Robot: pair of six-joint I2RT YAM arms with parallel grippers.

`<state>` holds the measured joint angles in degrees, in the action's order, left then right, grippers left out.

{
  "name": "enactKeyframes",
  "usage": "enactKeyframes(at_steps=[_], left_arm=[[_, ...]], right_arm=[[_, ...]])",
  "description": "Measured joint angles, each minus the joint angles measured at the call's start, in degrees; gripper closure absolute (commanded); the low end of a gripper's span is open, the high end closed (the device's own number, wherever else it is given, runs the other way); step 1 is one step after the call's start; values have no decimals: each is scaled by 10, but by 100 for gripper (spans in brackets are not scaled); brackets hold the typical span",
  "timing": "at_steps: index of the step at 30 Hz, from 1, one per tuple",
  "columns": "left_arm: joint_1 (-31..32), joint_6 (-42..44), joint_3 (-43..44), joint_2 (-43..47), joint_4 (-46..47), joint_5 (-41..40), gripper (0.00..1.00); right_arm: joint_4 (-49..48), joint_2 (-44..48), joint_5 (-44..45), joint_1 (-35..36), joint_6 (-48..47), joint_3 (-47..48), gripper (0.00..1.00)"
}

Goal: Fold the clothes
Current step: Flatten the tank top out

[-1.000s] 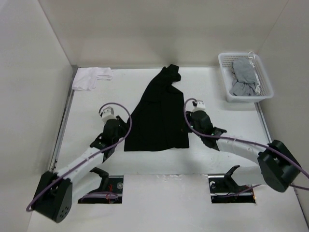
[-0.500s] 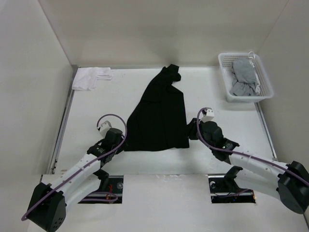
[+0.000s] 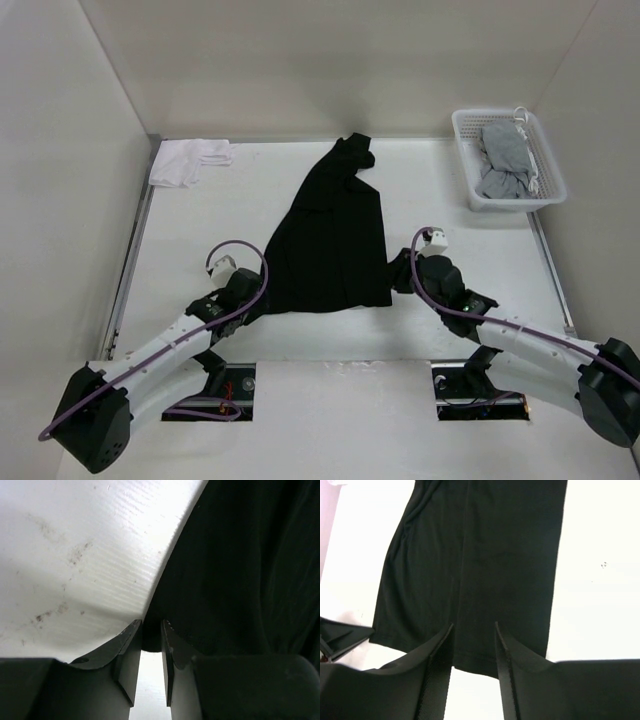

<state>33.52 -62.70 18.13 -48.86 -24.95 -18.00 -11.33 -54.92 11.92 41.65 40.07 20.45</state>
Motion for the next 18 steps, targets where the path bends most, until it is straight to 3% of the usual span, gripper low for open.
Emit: enactKeyframes(at_steps=[4,15,18], left_arm=[[7,-10,9,5,-35,-4,75],[15,-25,10,11,-61,-16,80],[15,-24,10,2,-46,-15,90]], right_arm=[[12,2,13,0,9,-2,54],[69,15,39,1,50,-8,46],[84,5,42,0,62,-8,45]])
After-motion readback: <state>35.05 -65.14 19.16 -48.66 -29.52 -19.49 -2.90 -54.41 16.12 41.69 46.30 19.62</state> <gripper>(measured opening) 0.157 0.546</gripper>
